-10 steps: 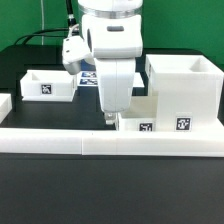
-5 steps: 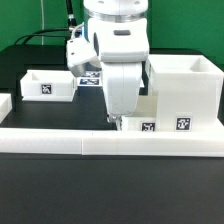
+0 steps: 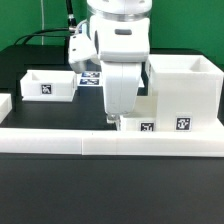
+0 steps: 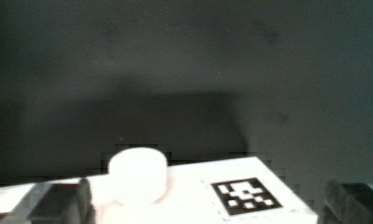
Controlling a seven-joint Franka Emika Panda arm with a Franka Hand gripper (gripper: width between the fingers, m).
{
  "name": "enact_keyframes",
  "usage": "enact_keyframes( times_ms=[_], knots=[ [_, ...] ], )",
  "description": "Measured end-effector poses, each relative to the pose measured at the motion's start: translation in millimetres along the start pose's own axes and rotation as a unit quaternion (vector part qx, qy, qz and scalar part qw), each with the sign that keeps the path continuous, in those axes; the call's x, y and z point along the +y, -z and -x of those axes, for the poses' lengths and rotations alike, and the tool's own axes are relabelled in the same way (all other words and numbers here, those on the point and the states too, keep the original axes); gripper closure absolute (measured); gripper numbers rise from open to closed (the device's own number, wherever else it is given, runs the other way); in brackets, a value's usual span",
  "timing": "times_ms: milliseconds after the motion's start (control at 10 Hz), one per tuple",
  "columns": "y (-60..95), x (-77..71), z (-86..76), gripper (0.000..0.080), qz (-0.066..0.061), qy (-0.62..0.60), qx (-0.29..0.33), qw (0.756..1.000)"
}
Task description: Assemble drawer
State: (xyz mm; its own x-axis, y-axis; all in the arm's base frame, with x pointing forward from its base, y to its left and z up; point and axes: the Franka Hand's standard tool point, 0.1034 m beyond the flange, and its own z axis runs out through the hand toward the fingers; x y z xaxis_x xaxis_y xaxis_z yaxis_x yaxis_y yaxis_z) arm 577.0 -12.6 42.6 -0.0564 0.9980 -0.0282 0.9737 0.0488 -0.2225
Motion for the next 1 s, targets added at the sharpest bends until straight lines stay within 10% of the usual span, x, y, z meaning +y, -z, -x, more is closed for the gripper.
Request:
enact_keyframes(
  times_ms=[700, 1000],
  knots=[
    [-3.0, -11.2, 28.2, 0.0151, 0.007, 0.001, 0.004, 1.000],
    [-12.6, -19.8, 7.6, 0.0151, -0.003, -0.018, 0.007, 1.000]
  ],
)
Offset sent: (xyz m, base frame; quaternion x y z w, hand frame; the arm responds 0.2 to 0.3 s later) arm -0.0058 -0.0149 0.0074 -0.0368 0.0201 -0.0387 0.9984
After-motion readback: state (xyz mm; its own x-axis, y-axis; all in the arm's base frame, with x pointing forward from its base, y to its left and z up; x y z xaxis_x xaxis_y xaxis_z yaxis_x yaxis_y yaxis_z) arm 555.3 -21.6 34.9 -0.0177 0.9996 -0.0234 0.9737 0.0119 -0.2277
